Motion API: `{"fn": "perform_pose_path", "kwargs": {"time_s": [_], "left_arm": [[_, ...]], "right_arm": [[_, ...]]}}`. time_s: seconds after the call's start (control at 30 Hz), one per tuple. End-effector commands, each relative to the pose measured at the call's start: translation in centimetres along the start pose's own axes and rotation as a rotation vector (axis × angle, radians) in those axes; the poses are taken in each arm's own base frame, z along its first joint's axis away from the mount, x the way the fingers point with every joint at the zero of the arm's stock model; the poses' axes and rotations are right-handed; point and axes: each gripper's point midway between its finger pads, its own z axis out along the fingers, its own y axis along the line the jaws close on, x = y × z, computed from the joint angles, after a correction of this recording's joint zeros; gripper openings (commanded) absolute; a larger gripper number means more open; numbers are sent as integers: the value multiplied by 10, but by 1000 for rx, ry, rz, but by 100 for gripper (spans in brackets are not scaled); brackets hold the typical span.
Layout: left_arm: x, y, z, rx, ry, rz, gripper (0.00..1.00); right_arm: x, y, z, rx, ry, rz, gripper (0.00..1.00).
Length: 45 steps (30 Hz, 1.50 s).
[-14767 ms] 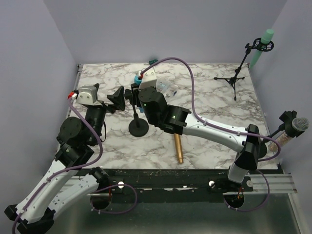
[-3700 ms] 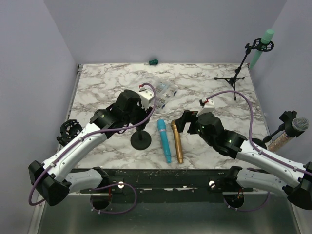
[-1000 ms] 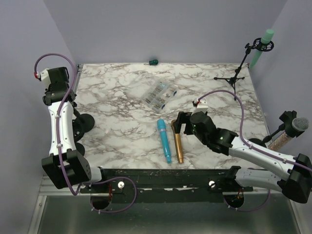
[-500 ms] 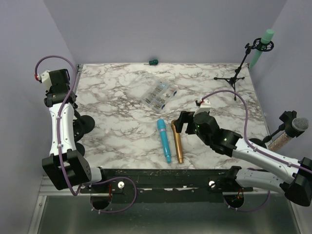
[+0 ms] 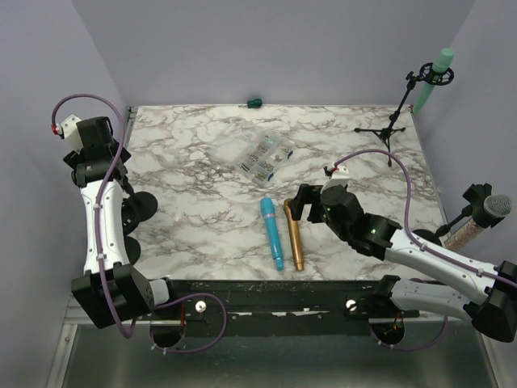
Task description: Remove the microphone from the stand
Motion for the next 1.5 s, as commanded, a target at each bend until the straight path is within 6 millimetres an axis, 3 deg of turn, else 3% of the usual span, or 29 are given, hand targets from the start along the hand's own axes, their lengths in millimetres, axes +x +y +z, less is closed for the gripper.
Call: {"fn": "perform_pose_path", "kwargs": {"time_s": [0.0, 0.23, 0.4, 0.5, 0.63, 0.73, 0.87, 1.0, 1.17, 1.47], "left_arm": [[-12, -6, -18, 83, -59, -40, 72], [-18, -27, -55, 252, -156, -21, 73], [-3, -69, -91, 451, -150, 95, 73], [13, -101, -122, 625, -146, 198, 73], [47, -142, -179, 937, -96, 323, 73], [69, -159, -222, 1148, -77, 407, 75], [89, -166, -268, 1352, -76, 484, 78], [100, -166, -294, 1462, -84, 522, 78], [109, -165, -309, 1513, -92, 560, 78], [127, -166, -320, 1541, -96, 620, 78]], "right_arm": [[-10, 3, -3, -2, -19, 22, 93], [-9, 2, 1, 21, -6, 4, 93], [-12, 2, 7, 47, 0, -15, 93], [-14, 2, 11, 67, 1, -30, 93], [-20, 1, 16, 107, -3, -56, 93], [-29, -3, 16, 150, -15, -72, 93], [-44, -11, 10, 209, -50, -98, 93], [-62, -22, 3, 287, -94, -124, 93], [-92, -37, -5, 414, -181, -146, 98], [-184, -102, 7, 650, -311, -74, 100]]}}
